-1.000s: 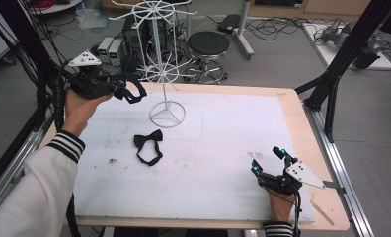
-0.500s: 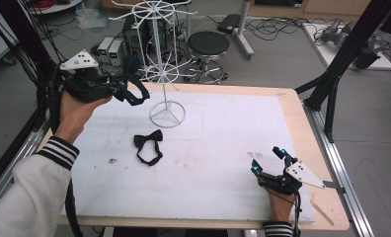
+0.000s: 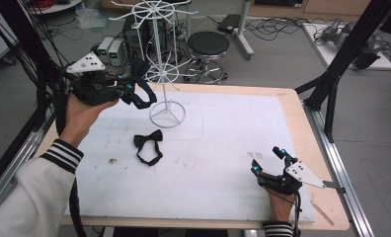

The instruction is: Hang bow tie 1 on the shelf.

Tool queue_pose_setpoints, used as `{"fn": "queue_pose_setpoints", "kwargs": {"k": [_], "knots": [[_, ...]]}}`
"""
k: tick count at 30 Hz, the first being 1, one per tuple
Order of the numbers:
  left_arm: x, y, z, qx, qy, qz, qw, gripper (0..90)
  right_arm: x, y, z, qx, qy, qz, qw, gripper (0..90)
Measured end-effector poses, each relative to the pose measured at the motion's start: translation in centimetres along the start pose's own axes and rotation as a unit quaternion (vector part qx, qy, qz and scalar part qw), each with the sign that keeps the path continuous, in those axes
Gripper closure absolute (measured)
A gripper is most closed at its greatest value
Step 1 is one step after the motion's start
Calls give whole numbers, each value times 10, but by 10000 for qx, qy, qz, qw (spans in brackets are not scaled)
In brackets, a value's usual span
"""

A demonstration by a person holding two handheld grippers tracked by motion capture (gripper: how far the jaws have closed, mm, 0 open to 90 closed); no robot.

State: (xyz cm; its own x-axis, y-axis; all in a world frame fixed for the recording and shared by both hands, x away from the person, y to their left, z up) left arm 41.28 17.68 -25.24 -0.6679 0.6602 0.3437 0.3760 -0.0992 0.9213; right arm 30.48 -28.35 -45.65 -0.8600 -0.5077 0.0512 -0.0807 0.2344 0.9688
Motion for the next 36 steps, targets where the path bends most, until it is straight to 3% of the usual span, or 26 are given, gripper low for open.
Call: {"fn": "queue_pose_setpoints", "kwargs": {"k": [15, 36], "knots": [[-28, -7, 4, 117, 48, 140, 9998, 745, -1, 0, -1, 23, -12, -44, 10000, 98], [-49, -32, 18, 389, 138, 305, 9987, 744, 0, 0, -1, 30, -6, -31, 10000, 98]]}}
Point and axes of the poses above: each handheld gripper's, and its own axes: x roughly backward along the jaws, y roughly out of its top, z roughly to its left, the point moved 5 cm from there along -x, roughly forward along the jaws, and after that the axes turned 15 degrees about x, right-handed, at the moved point
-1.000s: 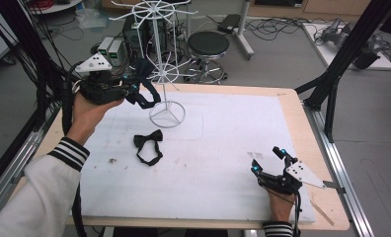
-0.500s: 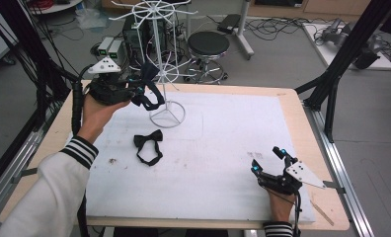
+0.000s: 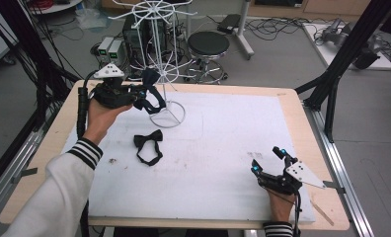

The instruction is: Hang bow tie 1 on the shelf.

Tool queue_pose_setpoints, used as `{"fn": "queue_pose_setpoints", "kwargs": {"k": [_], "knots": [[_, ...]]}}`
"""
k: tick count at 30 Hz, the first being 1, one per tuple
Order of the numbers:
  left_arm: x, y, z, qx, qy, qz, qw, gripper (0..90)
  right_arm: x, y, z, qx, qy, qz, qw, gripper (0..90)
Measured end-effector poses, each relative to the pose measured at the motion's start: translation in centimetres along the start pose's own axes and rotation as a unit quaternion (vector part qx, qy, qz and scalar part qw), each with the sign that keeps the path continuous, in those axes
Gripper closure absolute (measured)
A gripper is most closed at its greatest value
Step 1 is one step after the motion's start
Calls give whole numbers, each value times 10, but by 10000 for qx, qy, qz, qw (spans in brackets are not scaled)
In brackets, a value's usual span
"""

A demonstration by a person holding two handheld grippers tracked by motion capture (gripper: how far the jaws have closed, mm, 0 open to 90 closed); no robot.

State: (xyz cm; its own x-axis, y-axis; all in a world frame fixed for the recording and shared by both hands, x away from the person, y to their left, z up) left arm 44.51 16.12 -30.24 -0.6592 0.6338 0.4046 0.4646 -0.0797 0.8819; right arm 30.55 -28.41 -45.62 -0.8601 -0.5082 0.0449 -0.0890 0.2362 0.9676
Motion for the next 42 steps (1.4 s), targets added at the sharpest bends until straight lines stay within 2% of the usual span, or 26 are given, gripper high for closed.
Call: {"fn": "queue_pose_setpoints", "kwargs": {"k": [8, 17, 30, 33, 36, 37, 39, 42], "knots": [[-9, -12, 6, 157, 21, 28, 9999, 744, 0, 0, 0, 13, 2, -4, 10000, 98], [-15, -16, 8, 103, 164, 58, 9998, 744, 0, 0, 0, 8, 0, 1, 10000, 98], [-22, -23, 12, 247, 324, 99, 9991, 733, 0, 0, 0, -47, 3, 10, 10000, 98], [-22, -24, 11, 169, 381, 103, 9991, 645, 0, 0, 0, -30, 12, 17, 10000, 98], [-23, -27, 12, 140, 393, 259, 9988, 495, 0, 0, 0, -21, -4, 16, 10000, 98], [-23, -28, 12, 61, 398, 266, 9988, 449, 1, 0, 0, -24, -1, 21, 10000, 98], [-21, -30, 12, -87, 423, 219, 9988, 332, 0, 0, 0, -54, -1, 19, 10000, 98], [-17, -32, 13, -127, 347, 115, 9992, 200, 0, 0, 0, -47, -6, 26, 10000, 98]]}}
Point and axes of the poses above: each handheld gripper's, and its own axes: x roughly backward along the jaws, y roughly out of its top, z roughly to its left, the point moved 5 cm from there along -x, roughly forward along the jaws, and after that the axes turned 15 degrees about x, right-handed, at the moved point
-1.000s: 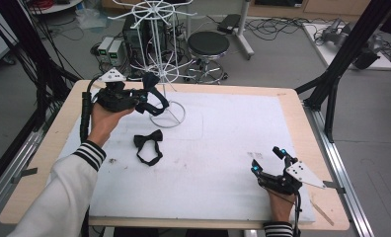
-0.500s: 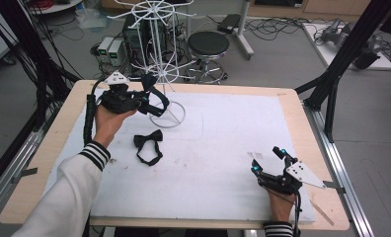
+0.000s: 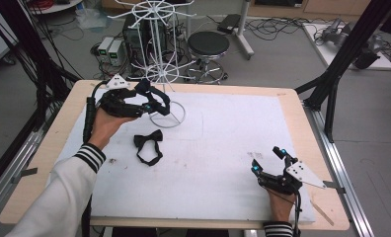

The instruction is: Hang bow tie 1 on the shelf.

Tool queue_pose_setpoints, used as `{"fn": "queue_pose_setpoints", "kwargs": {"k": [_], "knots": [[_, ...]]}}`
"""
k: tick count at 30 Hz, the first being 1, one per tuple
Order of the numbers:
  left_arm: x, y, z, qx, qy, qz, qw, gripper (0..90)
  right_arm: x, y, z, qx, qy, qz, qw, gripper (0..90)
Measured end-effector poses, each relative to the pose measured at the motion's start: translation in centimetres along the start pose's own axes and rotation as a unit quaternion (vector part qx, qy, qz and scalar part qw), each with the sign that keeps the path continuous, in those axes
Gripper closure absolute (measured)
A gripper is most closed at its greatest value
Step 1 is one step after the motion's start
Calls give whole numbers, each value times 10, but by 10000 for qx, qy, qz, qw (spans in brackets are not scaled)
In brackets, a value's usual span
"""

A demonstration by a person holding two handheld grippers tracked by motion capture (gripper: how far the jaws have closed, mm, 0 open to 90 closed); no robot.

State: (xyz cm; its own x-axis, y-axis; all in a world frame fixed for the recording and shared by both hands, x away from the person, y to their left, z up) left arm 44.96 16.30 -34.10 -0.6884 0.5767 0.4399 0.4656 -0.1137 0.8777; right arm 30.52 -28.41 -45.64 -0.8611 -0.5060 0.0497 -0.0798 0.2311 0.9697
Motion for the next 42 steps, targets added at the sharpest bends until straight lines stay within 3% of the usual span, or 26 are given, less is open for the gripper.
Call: {"fn": "queue_pose_setpoints", "kwargs": {"k": [4, 8, 12, 20, 31, 37, 42], "knots": [[10, -5, 0, -162, -208, -237, 9994, 157, 0, 0, 0, 2, 2, -2, 10000, 98], [24, -10, 0, -303, -504, -568, 9966, 130, 0, 0, 0, 36, -3, -15, 10000, 98], [40, -19, 2, -283, -627, -848, 9940, 129, 0, 0, 0, 37, -7, -12, 10000, 98], [77, -47, 13, -191, -775, -1520, 9852, 129, 0, 0, 0, 56, -15, -20, 10000, 98], [101, -85, 25, -79, -870, -1830, 9792, 128, 0, 0, 0, 43, -20, -13, 10000, 98], [105, -97, 29, 37, -883, -1860, 9786, 129, 0, 0, 0, 41, -15, -9, 10000, 98], [107, -102, 30, -5, -880, -1860, 9786, 129, 0, 0, 0, 47, -20, -16, 10000, 98]]}}
Point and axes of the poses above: each handheld gripper's, and its own axes: x roughly backward along the jaws, y roughly out of its top, z roughly to its left, the point moved 5 cm from there along -x, roughly forward along the jaws, and after that the axes turned 15 degrees about x, right-handed, at the moved point
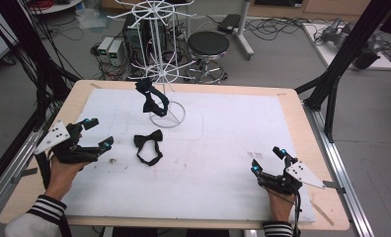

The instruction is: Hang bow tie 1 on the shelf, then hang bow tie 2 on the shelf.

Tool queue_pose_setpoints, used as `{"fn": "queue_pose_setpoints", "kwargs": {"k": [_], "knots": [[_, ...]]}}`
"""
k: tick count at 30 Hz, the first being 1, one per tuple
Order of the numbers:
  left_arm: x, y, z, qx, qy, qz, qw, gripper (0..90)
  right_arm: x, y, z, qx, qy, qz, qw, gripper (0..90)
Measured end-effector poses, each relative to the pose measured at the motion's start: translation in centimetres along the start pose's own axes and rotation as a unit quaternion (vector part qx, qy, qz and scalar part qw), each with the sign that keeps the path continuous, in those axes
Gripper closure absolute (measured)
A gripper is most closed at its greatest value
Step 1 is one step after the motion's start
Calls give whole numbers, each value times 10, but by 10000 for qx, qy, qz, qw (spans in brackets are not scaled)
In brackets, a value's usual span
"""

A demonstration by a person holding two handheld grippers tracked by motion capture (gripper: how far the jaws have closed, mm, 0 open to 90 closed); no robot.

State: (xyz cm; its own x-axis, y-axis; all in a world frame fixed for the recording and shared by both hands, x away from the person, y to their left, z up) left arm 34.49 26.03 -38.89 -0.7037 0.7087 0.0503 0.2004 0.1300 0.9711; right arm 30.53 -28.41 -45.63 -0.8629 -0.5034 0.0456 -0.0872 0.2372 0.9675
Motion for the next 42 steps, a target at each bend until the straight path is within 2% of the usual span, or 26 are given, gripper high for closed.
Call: {"fn": "queue_pose_setpoints", "kwargs": {"k": [9, 15, 27, 34, 37, 42], "knots": [[-1, -7, 2, 14, -3, 90, 10000, 129, 0, 0, 1, -21, 2, 27, 10000, 98], [0, -7, 2, -18, -65, 90, 9999, 129, 0, 0, 1, -24, 0, 25, 10000, 98], [1, -4, 1, -101, -36, 209, 9997, 129, 0, 0, 1, -14, -14, 30, 10000, 98], [-5, 3, -2, -218, -128, 455, 9986, 129, 0, 0, 1, 23, -17, 23, 10000, 98], [-10, 6, -2, -349, -157, 627, 9973, 129, 0, 0, 1, 15, -15, 13, 10000, 98], [-19, 11, -2, -426, -198, 863, 9952, 129, 0, 0, 1, -17, -12, 23, 10000, 98]]}}
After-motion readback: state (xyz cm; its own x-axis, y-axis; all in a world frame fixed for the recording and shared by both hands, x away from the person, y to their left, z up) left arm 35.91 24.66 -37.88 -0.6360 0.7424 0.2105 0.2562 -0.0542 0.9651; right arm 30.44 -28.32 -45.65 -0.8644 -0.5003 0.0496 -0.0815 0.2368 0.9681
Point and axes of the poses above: each handheld gripper's, and its own axes: x roughly backward along the jaws, y roughly out of its top, z roughly to its left, the point moved 5 cm from there along -x, roughly forward along the jaws, and after that the axes turned 15 degrees about x, right-handed, at the moved point
